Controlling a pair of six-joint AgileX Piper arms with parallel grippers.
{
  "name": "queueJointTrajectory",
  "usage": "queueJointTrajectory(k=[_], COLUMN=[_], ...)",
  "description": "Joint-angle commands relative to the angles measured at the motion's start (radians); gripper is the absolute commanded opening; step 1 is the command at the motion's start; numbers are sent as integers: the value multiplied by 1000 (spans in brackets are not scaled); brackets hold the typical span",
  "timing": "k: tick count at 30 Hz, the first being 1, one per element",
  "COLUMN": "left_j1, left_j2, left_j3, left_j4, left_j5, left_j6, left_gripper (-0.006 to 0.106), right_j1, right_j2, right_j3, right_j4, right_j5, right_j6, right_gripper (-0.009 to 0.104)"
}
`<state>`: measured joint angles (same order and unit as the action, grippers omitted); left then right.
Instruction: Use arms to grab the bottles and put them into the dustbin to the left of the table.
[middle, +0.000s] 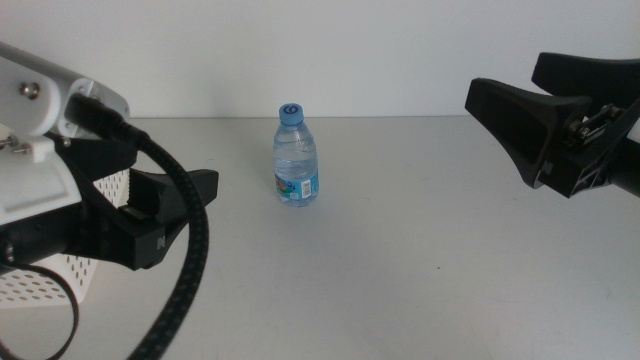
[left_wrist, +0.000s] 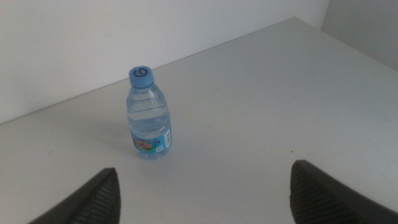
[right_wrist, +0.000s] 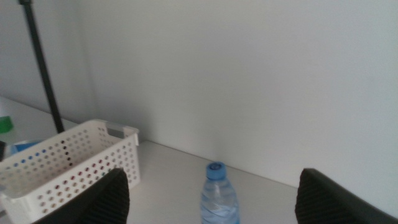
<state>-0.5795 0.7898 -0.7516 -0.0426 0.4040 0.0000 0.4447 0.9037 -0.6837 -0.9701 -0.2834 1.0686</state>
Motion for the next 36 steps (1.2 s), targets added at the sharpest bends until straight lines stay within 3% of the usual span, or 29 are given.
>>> queueJointTrajectory(k=[1, 6, 10, 14, 25, 30, 36], left_j1=[-7, -7, -7, -7, -7, -4, 99], left_j2=[-4, -4, -4, -4, -4, 1, 68], left_j3=[-30, -30, -30, -30, -30, -30, -77], left_j4=[-3, -3, -3, -3, -3, 12, 69], left_j5=[-72, -72, -72, -72, -72, -190, -308], left_j6=[-14, -14, -14, -14, -14, -17, -24], left_gripper=[93, 93, 93, 93, 93, 93, 93], right_j1=[40, 177, 203, 203, 203, 203, 203], right_j2=[-22, -22, -22, -22, -21, -21, -20], right_j3=[-24, -112, -222, -293, -296, -296, -296], right_j4=[197, 540, 826, 997, 1021, 1021, 1021], right_j5=[109, 463, 636, 742, 737, 737, 738], right_j6=[-170, -605, -930, -1110, -1144, -1144, -1144], right_gripper=[88, 86, 86, 86, 86, 86, 86])
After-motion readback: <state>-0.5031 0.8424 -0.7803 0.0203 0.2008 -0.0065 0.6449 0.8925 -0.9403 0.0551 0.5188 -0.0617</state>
